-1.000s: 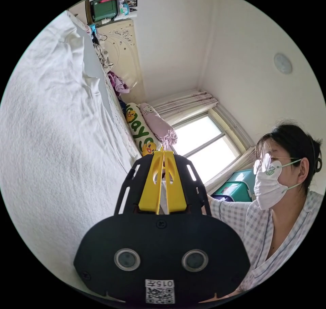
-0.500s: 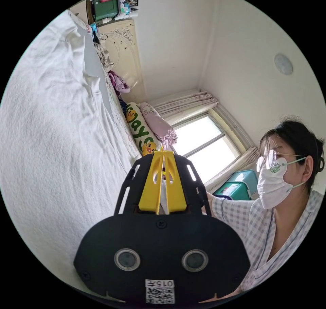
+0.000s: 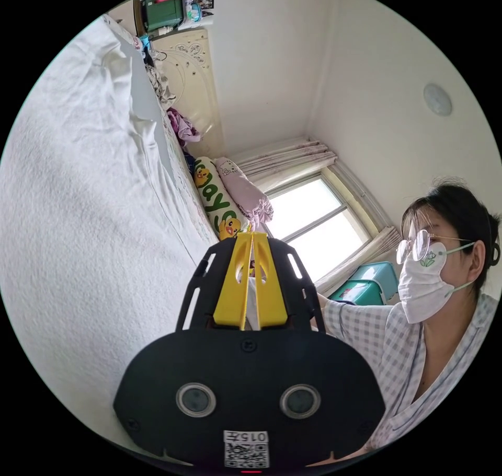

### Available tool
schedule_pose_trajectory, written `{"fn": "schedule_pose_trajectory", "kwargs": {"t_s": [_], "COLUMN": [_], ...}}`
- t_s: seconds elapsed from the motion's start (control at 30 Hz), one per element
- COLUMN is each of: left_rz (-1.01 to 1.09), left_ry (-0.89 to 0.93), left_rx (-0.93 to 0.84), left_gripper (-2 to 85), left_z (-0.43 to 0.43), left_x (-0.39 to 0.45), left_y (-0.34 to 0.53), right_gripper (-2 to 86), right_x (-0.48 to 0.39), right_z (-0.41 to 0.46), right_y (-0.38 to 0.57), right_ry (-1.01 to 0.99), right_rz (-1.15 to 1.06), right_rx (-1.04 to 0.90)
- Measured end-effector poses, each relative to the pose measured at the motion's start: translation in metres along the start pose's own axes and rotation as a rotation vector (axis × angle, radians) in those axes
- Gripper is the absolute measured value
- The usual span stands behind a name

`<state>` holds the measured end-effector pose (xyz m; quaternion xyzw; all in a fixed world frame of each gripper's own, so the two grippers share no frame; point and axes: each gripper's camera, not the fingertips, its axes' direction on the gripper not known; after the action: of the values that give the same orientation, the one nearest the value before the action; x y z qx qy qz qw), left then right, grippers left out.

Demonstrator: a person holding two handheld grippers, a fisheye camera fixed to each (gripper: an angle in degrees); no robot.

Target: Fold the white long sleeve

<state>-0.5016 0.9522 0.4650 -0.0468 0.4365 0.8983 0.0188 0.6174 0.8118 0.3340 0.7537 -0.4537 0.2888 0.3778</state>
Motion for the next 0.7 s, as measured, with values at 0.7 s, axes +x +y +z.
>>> {"fn": "schedule_pose_trajectory", "kwargs": {"t_s": [0.7], "left_rz": [0.301], "left_ry": [-0.151], "left_rx": [0.115], "left_gripper": [1.2], "left_z": [-0.094], "left_x": [0.092], "left_y": [-0.010], "right_gripper": [6.0], "right_x": [-0.016], "right_z": [-0.289], "right_y": [0.276], "right_ry": [-0.776], "right_rz": [-0.837], "right_rx": [0.490]}}
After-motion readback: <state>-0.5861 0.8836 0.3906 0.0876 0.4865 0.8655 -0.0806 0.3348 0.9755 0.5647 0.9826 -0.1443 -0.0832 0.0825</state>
